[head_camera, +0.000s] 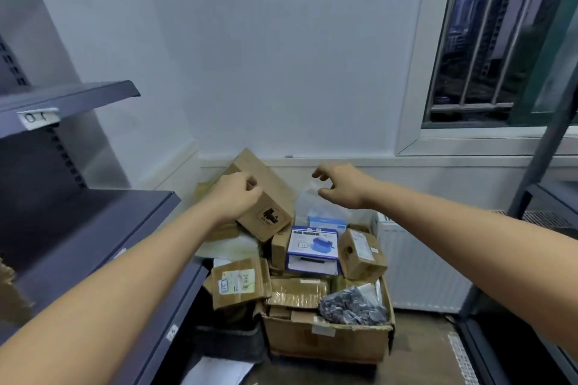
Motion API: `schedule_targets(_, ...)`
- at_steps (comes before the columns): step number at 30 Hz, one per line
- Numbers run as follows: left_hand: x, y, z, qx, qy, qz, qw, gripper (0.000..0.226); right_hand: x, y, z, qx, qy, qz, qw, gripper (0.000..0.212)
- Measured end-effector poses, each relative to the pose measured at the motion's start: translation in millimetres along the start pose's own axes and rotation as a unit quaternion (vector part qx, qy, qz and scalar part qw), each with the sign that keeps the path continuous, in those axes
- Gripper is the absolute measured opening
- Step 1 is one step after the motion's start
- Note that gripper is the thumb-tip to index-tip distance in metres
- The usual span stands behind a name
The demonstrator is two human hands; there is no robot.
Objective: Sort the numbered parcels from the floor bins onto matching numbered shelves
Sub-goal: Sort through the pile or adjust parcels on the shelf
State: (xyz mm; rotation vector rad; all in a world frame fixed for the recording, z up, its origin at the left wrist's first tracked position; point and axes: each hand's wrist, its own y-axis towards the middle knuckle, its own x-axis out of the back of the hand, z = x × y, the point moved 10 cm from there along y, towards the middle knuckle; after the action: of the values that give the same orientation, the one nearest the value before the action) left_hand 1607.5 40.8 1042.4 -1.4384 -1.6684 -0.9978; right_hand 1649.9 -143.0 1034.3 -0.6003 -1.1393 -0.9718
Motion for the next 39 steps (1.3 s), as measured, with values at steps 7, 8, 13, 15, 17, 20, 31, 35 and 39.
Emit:
schedule_targets(7, -49, 77, 29, 0.015, 0.033, 0.032, 0.999, 0.026, -45, 74, -59, -0.044, 0.027, 0.03, 0.998, 0.047)
schedule_targets(8, -56, 88, 34, 0.018, 0.035, 0.035, 0.999, 0.025, -53, 85, -67, -0.045, 0.028, 0.039, 0.998, 0.047)
schedule_targets(13, -85, 152, 54, 0.043, 0.04, 0.051, 0.997, 0.036, -89, 147, -105, -0.037, 0.043, 0.075, 0.996, 0.048)
schedule_targets(15, -94, 182, 60, 0.055, 0.041, 0.053, 0.996, 0.039, -98, 174, -119, -0.032, 0.049, 0.087, 0.994, 0.048)
schedule_targets(17, -101, 212, 68, 0.075, 0.041, 0.052, 0.995, 0.04, -106, 204, -131, -0.026, 0.053, 0.095, 0.994, 0.048)
schedule_targets(20, -111, 247, 82, 0.106, 0.03, 0.035, 0.993, 0.039, -117, 248, -147, -0.019, 0.044, 0.108, 0.993, 0.049)
schedule_targets(31, -99, 318, 151, 0.163, 0.086, -0.115, 0.976, 0.035, -182, 357, -187, -0.032, 0.053, 0.17, 0.984, 0.05)
schedule_targets(35, -88, 339, 186, 0.204, 0.122, -0.128, 0.963, 0.044, -209, 385, -198, -0.065, 0.068, 0.195, 0.976, 0.049)
schedule_targets(39, -96, 353, 227, 0.263, 0.097, -0.105, 0.954, 0.072, -241, 402, -205, -0.11, 0.094, 0.22, 0.965, 0.052)
